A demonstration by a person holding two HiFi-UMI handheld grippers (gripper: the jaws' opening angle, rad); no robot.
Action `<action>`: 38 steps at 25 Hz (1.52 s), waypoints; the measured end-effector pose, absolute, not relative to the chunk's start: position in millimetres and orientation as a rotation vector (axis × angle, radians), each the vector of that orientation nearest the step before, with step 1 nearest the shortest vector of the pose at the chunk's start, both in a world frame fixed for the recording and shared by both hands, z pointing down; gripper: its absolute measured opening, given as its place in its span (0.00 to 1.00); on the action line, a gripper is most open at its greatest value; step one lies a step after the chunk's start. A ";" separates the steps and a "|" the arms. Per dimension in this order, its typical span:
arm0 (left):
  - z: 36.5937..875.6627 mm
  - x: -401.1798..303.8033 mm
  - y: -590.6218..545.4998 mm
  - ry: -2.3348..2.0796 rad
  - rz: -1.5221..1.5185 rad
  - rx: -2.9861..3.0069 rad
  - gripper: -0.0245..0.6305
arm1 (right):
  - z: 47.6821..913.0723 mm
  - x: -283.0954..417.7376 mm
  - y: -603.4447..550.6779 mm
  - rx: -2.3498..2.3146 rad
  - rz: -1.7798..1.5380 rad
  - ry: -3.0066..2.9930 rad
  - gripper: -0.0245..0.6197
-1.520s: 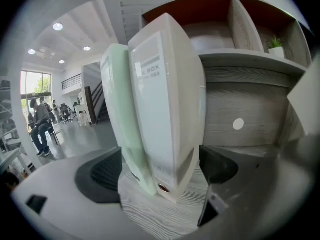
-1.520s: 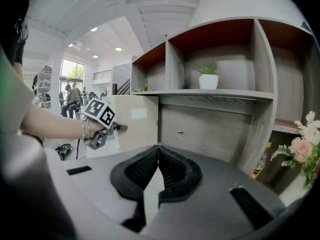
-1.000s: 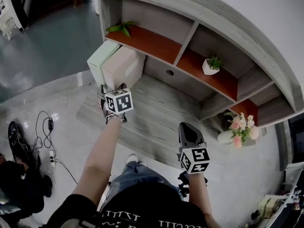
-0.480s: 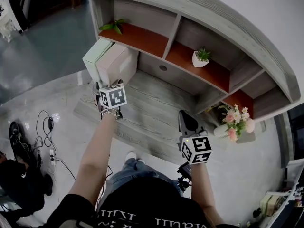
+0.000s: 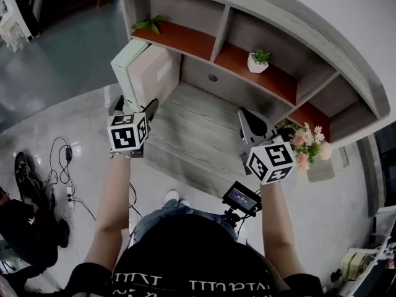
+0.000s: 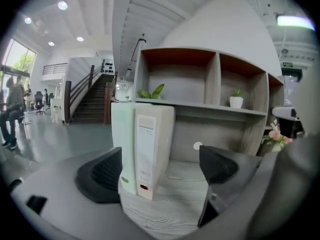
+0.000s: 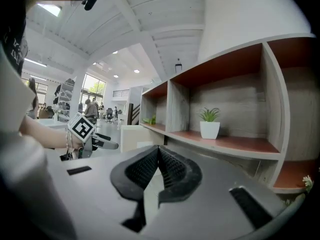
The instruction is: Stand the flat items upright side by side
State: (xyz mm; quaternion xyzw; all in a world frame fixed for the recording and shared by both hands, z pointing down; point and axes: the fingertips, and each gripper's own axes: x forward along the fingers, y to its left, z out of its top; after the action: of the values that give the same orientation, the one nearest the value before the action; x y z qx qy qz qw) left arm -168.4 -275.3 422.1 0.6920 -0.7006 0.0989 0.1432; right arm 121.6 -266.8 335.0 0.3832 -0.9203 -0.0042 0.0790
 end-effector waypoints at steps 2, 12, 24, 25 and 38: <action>404.7 -166.3 -265.1 -1.998 0.208 2.064 0.76 | 324.3 120.3 -266.8 1.141 -0.030 -2.779 0.06; 329.9 -153.4 -220.0 -1.955 0.061 2.393 0.59 | 288.7 108.1 -258.2 1.163 -0.130 -2.835 0.06; 272.3 -157.0 -202.7 -2.127 -0.117 2.479 0.06 | 262.9 91.6 -242.9 1.182 -0.137 -2.914 0.06; 268.2 -157.6 -201.4 -2.130 -0.128 2.486 0.06 | 260.8 90.2 -242.4 1.181 -0.138 -2.919 0.06; 254.8 -165.0 -192.1 -2.188 -0.111 2.527 0.06 | 267.1 77.9 -248.5 1.209 -0.222 -2.843 0.06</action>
State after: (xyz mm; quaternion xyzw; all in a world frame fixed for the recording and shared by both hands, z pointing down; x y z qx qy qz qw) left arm -165.0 -192.1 254.8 0.7517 -0.6508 -0.0329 -0.1013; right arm 77.9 -248.5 267.1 0.3902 -0.9177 -0.0716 0.0224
